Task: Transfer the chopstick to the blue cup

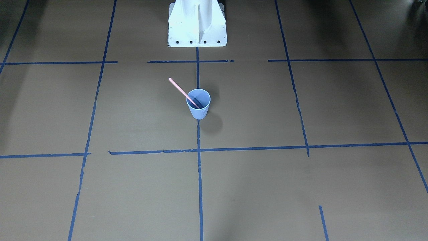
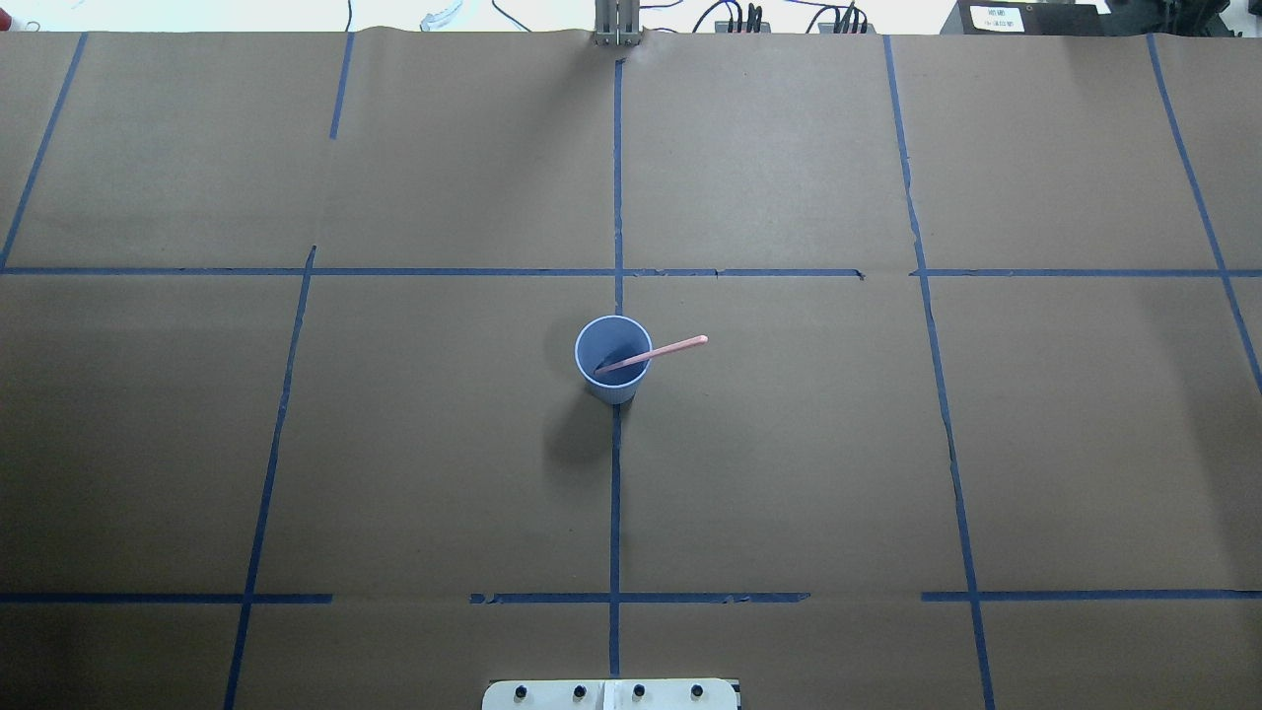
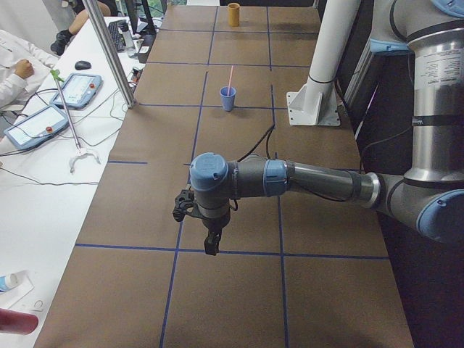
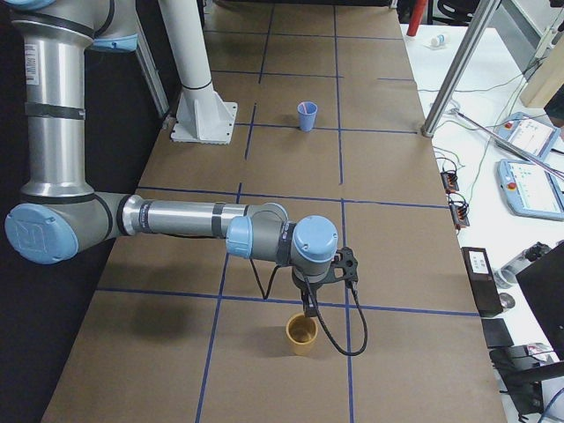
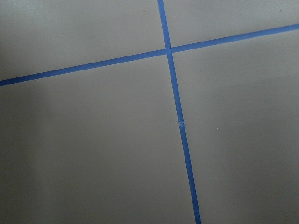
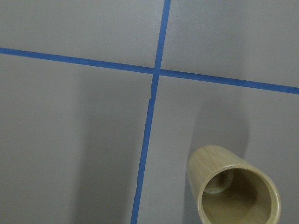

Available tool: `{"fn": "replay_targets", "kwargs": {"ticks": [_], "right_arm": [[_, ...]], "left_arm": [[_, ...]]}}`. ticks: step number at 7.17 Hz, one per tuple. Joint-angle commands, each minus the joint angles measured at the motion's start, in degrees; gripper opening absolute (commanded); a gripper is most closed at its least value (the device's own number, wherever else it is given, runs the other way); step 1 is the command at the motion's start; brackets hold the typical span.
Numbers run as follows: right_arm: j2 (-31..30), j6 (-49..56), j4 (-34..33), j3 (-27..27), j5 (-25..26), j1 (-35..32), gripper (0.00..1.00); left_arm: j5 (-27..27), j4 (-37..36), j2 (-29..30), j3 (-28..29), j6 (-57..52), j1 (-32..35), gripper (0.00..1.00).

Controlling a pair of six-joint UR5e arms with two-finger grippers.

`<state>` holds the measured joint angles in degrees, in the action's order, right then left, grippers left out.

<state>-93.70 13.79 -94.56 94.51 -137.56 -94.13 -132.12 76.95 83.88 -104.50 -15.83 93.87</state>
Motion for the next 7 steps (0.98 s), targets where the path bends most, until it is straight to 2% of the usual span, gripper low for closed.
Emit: {"fn": "replay_targets", "kwargs": {"ticks": [1,7], "right_arm": [[0.09,0.0,0.07,0.15,-0.17,0.09,1.0],[0.71,-0.35,0.16,1.73,-0.52,1.75,1.0]], "left_arm": [[-0.51,0.3,-0.91,-0.09,-0.07,-0.18,1.0],[-0.59,0.74,-0.73,-0.35,-0.07,-1.5,1.0]]}}
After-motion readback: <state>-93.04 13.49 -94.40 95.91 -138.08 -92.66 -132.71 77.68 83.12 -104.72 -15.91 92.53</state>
